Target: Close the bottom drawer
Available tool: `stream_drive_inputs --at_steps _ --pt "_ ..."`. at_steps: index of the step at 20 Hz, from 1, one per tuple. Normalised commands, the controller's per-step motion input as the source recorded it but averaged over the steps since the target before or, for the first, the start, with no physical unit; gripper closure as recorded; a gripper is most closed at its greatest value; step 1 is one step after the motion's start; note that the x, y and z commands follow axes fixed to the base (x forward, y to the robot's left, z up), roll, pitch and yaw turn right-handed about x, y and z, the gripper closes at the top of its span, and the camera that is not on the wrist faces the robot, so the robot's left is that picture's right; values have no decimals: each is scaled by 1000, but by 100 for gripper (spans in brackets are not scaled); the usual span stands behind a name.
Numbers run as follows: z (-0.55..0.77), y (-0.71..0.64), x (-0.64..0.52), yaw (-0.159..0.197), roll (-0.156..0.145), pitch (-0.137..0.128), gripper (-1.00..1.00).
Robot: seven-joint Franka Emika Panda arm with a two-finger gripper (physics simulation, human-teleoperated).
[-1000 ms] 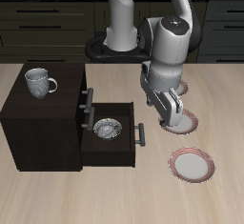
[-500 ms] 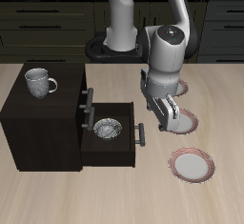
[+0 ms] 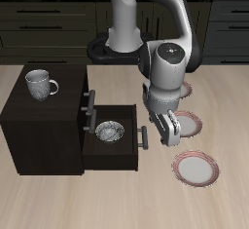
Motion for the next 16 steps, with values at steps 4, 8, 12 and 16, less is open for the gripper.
stream_drive_inputs --at_steps 4,8,12,16 --pt "-120 6 -94 -13 7 -10 -100" --pt "-158 -165 51 -18 -24 6 -100" --pt "-242 -329 124 -74 -20 33 -100" --pt "-47 -297 77 -15 -30 -10 -100"
